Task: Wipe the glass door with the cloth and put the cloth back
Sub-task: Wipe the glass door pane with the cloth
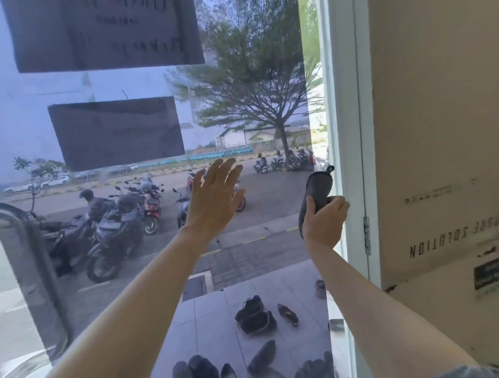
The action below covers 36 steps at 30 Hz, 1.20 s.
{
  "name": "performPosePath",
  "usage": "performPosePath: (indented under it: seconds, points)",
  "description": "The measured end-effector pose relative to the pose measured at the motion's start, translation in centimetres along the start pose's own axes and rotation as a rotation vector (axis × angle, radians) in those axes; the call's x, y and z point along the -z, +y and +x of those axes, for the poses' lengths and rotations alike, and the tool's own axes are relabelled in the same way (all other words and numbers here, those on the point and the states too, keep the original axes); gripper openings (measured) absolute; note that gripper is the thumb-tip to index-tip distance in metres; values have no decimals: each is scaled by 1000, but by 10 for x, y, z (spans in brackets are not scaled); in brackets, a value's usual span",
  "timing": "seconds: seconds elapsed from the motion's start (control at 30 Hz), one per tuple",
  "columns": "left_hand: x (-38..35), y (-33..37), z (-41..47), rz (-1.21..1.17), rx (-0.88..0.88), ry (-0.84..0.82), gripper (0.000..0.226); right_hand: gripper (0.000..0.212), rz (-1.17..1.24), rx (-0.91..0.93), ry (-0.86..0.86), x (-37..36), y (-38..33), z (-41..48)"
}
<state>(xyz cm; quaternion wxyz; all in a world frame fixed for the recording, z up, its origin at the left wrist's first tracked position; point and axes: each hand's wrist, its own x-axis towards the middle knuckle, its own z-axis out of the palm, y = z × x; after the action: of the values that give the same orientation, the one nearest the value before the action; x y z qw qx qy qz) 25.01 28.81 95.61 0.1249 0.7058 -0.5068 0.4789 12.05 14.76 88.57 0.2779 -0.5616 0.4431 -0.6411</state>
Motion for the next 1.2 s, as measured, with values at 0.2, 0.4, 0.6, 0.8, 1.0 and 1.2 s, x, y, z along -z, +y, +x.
performPosePath:
  seconds: [0.2,0.4,0.6,0.8,1.0,1.2]
  points:
    - [-28,-15,25,148,48,-91,51,44,-13,445,-43,-43,8,17]
    - [-48,-26,19,352,-8,-29,57,51,-59,637,-47,-75,41,16]
    - [-42,-39,17,332,-70,17,52,48,83,595,-34,-100,14,20]
    - [-37,-45,11,303,-86,15,54,43,-29,646,114,-108,-19,14]
    - [-35,-62,-16,345,123,48,56,45,-73,1016,-17,-115,-3,-44]
    - [-34,-55,-20,311,127,28,59,48,22,840,-17,-97,27,-14]
